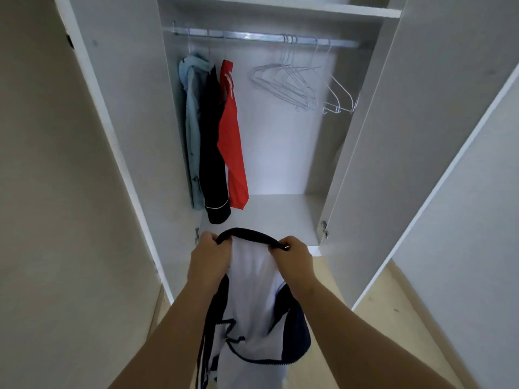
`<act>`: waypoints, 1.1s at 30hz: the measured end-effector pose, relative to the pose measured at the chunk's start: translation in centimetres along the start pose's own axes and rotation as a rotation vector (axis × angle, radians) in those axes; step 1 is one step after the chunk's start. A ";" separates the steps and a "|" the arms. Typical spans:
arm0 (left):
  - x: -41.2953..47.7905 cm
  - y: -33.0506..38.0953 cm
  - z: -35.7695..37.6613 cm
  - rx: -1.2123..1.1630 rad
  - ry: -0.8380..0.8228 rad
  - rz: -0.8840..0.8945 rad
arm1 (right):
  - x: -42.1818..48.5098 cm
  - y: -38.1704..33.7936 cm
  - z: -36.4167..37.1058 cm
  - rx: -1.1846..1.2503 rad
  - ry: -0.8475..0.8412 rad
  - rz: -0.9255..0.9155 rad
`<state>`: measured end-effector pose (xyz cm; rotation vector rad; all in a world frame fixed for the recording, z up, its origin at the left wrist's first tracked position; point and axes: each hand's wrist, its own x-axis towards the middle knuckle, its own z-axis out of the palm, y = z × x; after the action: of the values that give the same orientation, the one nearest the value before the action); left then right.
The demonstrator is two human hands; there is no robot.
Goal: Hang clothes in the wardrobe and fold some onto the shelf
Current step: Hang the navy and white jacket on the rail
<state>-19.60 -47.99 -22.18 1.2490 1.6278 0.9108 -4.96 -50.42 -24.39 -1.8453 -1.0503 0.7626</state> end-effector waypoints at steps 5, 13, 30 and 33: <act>8.3 3.6 1.6 -0.224 0.011 -0.050 | 9.8 -2.5 2.6 0.029 -0.075 -0.065; 23.0 12.9 4.2 -0.467 0.124 -0.087 | 25.4 -8.7 5.3 0.110 -0.256 -0.148; 45.9 24.8 5.6 -0.894 -0.096 -0.224 | 47.6 -22.0 12.1 0.371 -0.159 -0.207; 48.0 27.2 6.4 -0.896 -0.133 -0.246 | 51.1 -22.8 11.4 0.341 0.006 -0.198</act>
<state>-10.19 5.19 -9.22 0.4608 1.0215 1.1745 1.10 5.37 -13.83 -1.4317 -1.0120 0.7641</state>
